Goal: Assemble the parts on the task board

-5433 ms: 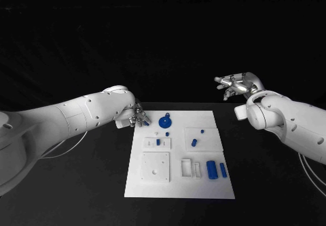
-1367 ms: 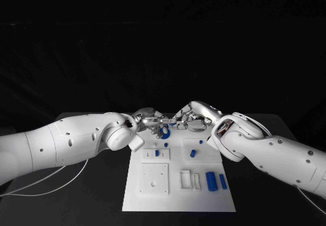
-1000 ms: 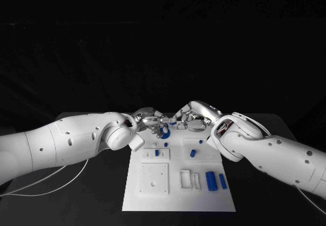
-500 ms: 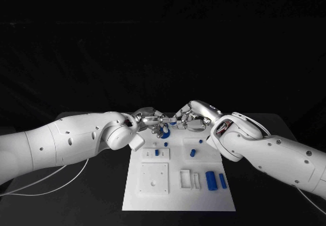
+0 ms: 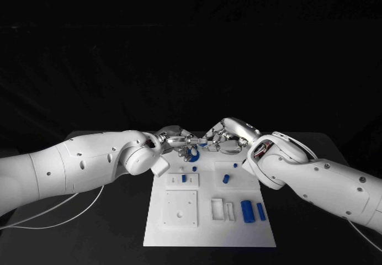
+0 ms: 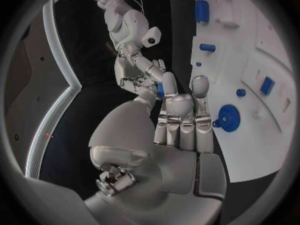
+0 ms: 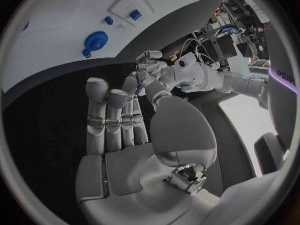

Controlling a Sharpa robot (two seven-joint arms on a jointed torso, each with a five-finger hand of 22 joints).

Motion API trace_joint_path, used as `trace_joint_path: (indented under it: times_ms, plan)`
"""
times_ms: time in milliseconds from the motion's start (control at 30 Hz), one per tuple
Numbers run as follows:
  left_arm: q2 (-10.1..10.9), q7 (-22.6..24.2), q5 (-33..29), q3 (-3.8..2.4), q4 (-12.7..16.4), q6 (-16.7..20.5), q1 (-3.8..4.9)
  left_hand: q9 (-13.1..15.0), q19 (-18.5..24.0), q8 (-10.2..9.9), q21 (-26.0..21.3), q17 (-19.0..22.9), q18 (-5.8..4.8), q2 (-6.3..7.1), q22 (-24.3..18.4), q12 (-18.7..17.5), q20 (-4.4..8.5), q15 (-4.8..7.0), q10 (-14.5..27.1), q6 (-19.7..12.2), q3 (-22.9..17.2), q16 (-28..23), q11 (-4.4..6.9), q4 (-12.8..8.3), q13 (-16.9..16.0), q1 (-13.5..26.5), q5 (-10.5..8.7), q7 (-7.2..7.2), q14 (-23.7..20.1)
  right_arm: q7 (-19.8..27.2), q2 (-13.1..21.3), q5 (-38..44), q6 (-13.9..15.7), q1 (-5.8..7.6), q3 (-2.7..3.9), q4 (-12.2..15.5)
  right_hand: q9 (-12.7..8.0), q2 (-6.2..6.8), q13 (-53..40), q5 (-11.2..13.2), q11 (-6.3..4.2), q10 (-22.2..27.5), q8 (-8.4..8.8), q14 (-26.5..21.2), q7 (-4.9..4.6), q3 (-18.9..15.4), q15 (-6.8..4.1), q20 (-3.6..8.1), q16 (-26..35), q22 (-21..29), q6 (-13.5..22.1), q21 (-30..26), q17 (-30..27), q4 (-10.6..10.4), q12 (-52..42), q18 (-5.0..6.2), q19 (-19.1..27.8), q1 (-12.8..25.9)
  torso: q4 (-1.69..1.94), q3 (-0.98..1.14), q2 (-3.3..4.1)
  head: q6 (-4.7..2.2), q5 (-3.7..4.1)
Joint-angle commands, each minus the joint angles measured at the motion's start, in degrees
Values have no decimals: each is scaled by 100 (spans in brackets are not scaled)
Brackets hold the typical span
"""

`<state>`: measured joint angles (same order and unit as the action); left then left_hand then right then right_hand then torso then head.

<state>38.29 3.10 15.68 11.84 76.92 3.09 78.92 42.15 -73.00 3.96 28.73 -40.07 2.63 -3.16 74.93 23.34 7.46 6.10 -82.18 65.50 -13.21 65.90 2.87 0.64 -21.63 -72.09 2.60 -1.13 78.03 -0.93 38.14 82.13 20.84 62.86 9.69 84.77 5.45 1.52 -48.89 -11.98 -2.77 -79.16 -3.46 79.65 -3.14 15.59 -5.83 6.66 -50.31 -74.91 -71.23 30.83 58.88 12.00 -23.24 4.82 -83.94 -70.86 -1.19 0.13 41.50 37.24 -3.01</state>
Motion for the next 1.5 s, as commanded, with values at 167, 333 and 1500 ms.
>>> trace_joint_path:
  times_ms: [167, 333, 1500]
  plan:
    - [-9, -14, -172, -10, -21, -24, 14, -438, 17, -7, -52, 33, -33, 7, 102, 2, -9, 10, 53, 51, 222, -43, 10, 105, -16, 141, 17, 5, -38, 40, -1, -43, -121, -15, -10, 10, 652, 5, -16, -38, -23, -36, -24, 49, 176, -53, 5, 34, -57, -371, -252, 62, 31, -1, 26, -121, -264, 36, 0, -3, -1, 5, 6]
    - [-6, -17, -215, -10, -29, -24, 14, -516, 14, -6, -57, 38, -38, 75, 103, -1, -5, 12, 47, 90, 389, -46, 11, 205, -15, 300, 16, 5, -42, 22, 1, -43, -140, -15, -10, -2, 669, 6, -23, -50, -25, -41, -21, 48, 179, -77, 3, 38, -60, -375, -253, 86, 48, -3, 33, -127, -262, 33, 2, -3, -1, 7, 8]
    - [34, -101, -235, -8, -88, -209, 15, -464, 7, 27, -79, 96, -27, 217, 109, 74, -23, 7, 99, 166, 321, -1, 20, -35, -36, 463, 38, 35, -59, -22, 21, -25, -224, -19, -10, -64, 671, 3, -42, -60, -26, -45, -20, 51, 180, -108, 3, 40, -60, -374, -261, 109, 87, 6, 51, -124, -256, 23, 2, -4, 0, 17, 27]
